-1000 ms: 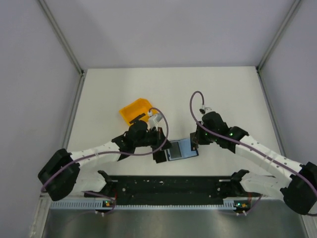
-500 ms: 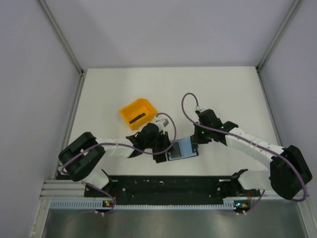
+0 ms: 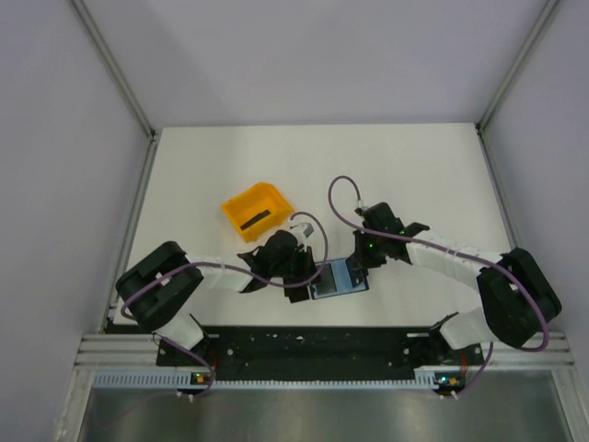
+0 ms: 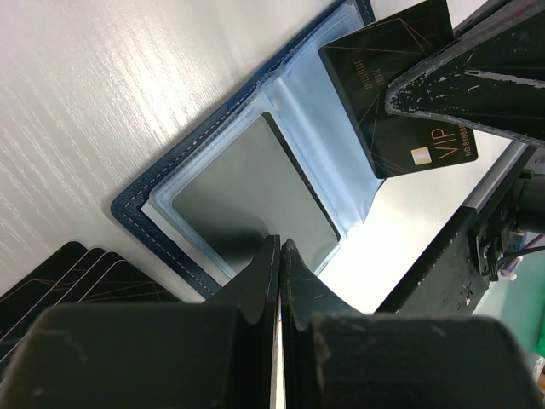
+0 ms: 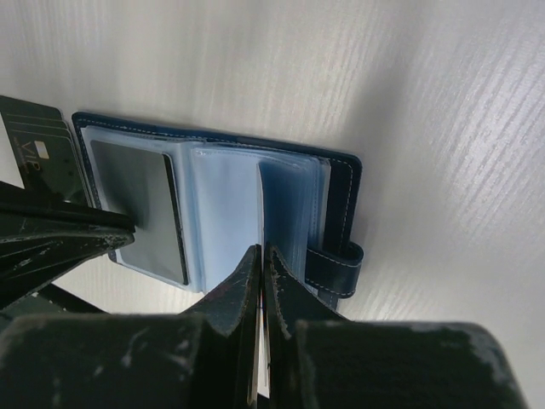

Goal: Put the credit cards into the card holder
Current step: Turn over the card slot in the card holder.

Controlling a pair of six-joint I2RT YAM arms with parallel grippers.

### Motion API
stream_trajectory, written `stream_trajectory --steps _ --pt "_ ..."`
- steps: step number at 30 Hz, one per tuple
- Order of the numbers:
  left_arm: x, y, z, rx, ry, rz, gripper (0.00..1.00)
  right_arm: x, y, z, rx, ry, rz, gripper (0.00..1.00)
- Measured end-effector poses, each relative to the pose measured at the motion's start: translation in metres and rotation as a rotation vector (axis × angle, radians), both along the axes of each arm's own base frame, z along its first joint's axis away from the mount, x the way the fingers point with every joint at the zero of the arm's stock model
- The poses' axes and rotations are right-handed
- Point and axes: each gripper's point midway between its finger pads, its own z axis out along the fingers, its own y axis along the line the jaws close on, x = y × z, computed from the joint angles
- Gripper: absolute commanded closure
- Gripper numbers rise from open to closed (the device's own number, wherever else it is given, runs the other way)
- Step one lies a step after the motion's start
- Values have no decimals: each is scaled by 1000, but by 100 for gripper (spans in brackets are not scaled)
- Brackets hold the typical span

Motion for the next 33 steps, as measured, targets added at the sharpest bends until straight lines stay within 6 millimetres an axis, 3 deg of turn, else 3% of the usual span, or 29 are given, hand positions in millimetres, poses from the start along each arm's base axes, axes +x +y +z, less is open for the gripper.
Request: stream_trajectory --steps 15,26,33 --pt "2 -3 1 -3 -14 -9 100 0 23 -5 120 21 27 100" --pt "11 -49 48 -88 -157 -98 100 -1 26 -6 147 27 13 100" --pt "17 -48 18 -14 -140 -72 100 -1 27 -6 152 30 9 100"
